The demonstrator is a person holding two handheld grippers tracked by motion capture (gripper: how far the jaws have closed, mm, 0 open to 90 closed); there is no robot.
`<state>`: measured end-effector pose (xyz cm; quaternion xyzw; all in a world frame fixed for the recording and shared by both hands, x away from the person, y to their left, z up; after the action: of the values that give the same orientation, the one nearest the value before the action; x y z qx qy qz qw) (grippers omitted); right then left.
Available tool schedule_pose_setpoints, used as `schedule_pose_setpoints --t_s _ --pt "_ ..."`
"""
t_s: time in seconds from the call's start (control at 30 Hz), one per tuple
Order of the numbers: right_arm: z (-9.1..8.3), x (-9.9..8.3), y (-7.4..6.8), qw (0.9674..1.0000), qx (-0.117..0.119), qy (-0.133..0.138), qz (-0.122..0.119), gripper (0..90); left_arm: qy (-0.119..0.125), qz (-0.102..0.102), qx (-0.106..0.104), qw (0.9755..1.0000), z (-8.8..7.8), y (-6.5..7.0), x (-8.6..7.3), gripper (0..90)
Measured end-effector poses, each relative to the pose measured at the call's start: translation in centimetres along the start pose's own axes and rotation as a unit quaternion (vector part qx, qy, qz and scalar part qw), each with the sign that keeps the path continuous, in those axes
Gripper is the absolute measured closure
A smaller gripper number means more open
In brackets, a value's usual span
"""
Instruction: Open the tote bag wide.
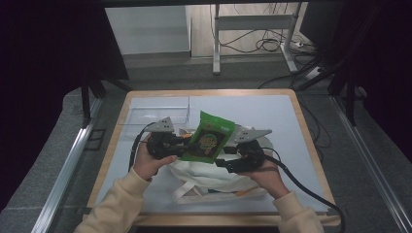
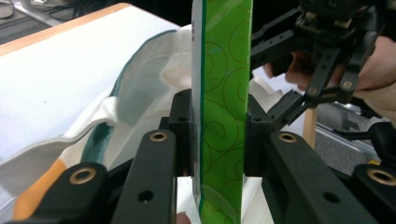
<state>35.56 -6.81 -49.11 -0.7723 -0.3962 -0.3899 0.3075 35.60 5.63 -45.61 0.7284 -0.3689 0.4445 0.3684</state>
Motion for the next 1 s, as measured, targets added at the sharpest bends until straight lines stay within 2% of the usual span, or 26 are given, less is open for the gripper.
schedule_pose_setpoints --t_s 0.3,0.37,0.47,0.63,0.7,0.9,1.0 --pt "0.9 0.3 -0.6 0.9996 0.027 0.004 -0.006 41.2 0.020 -0.006 -0.027 0.9994 0.1 0.6 0.3 71.9" --pt "1.0 0.6 -0.8 0.9992 0.037 0.013 -0.005 43.2 0.021 -0.007 -0.032 0.9993 0.1 0.7 0.3 71.9" --pt "1.0 0.9 -0.9 0.9988 0.045 0.019 -0.007 51.5 0.020 -0.006 -0.031 0.9993 0.3 0.6 0.2 71.9" --pt "1.1 0.5 -0.6 0.9985 0.055 0.005 0.000 61.8 0.003 0.000 -0.036 0.9993 0.3 0.4 -0.6 70.0" --pt "1.1 0.4 -0.5 0.9985 0.055 0.001 -0.006 64.3 -0.004 0.008 -0.035 0.9994 0.3 0.4 -0.9 68.5" --pt "0.9 0.5 -0.6 0.9982 0.056 0.001 -0.021 69.8 -0.013 0.007 -0.034 0.9993 0.3 0.1 -1.5 65.6" --pt "0.9 0.3 -0.6 0.9978 0.060 -0.007 -0.025 72.2 -0.018 0.009 -0.030 0.9993 0.4 0.1 -1.7 62.2"
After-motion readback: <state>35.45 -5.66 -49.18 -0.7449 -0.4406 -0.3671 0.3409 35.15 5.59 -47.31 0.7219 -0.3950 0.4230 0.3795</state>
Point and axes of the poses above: each handheld gripper's, and its own axes: z roughly forward along the jaws, x roughly out of its top, y roughly to its right, the point moved 10 cm from there along z, roughly forward along the jaws, and after that the axes turned 6 degrees about y, right-handed, at the moved point
